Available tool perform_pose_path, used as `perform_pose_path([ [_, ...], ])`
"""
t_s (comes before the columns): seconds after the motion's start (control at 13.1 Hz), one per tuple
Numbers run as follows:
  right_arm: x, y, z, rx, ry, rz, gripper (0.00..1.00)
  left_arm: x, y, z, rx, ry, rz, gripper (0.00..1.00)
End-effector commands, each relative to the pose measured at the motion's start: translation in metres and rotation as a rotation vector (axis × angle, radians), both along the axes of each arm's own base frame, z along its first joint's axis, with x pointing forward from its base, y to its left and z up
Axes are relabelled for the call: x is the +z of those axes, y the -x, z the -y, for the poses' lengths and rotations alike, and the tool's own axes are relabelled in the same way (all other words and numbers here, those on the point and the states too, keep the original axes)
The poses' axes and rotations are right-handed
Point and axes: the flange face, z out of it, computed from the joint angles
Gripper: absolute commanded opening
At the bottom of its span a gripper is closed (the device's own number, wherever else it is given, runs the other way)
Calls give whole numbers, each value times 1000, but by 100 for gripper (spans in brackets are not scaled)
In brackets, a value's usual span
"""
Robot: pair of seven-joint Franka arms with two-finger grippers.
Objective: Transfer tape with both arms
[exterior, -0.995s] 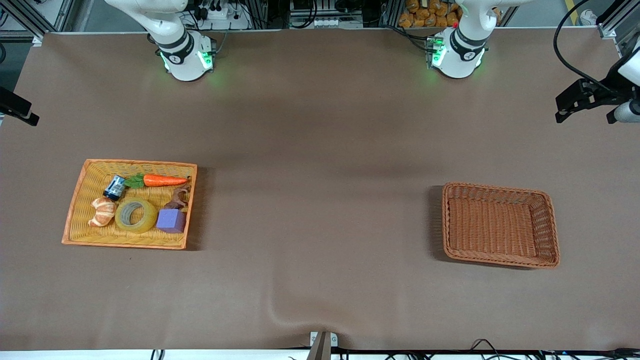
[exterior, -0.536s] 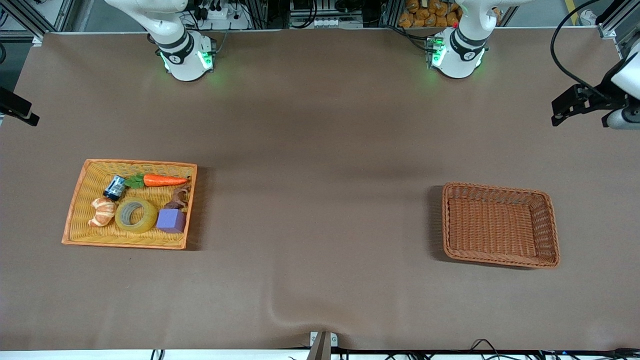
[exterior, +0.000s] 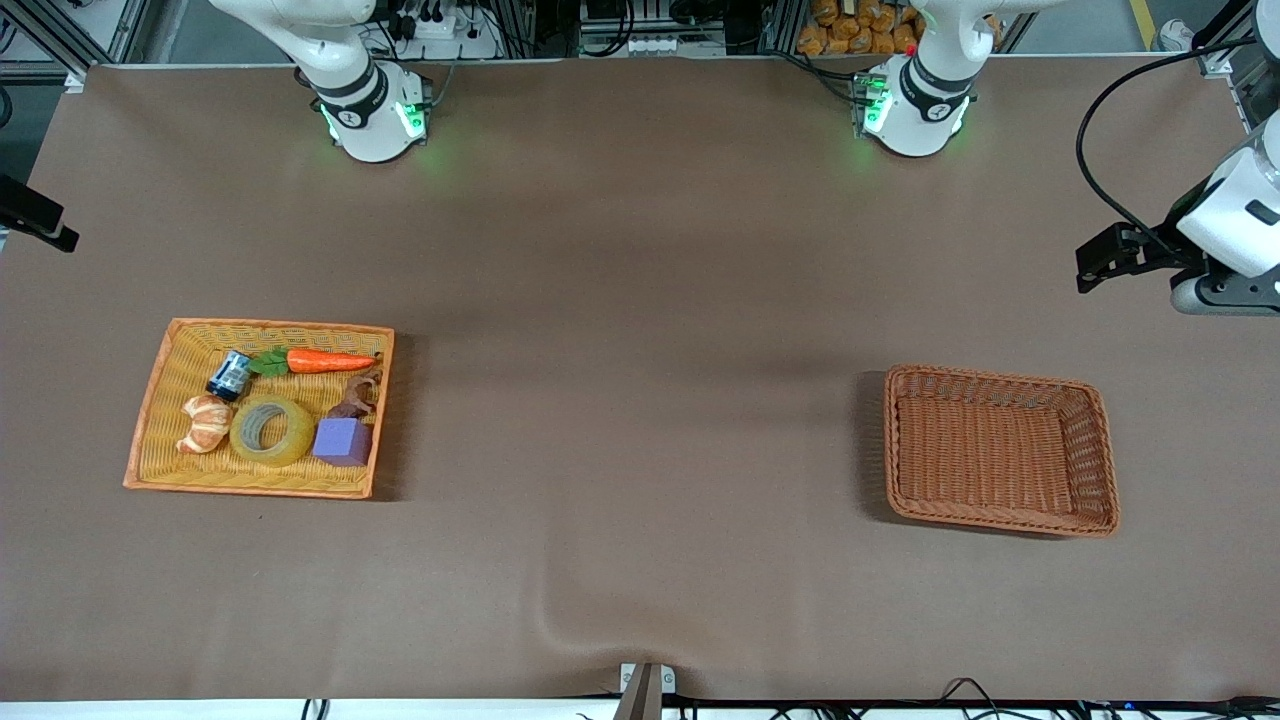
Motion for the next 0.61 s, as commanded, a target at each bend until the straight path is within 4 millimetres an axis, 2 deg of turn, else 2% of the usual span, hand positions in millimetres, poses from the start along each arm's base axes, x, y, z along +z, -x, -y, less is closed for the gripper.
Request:
perform_pose_path([
  [0.0,2,-1,0,-4,0,4,100,3,5,-1,-7,9,12,100],
  [0.23,2,-1,0,-4,0,4,100,-1,4,-2,-6,9,11,100],
  [0.54,2,-1,0,-4,0,4,100,5,5,-2,-4,8,22,100],
])
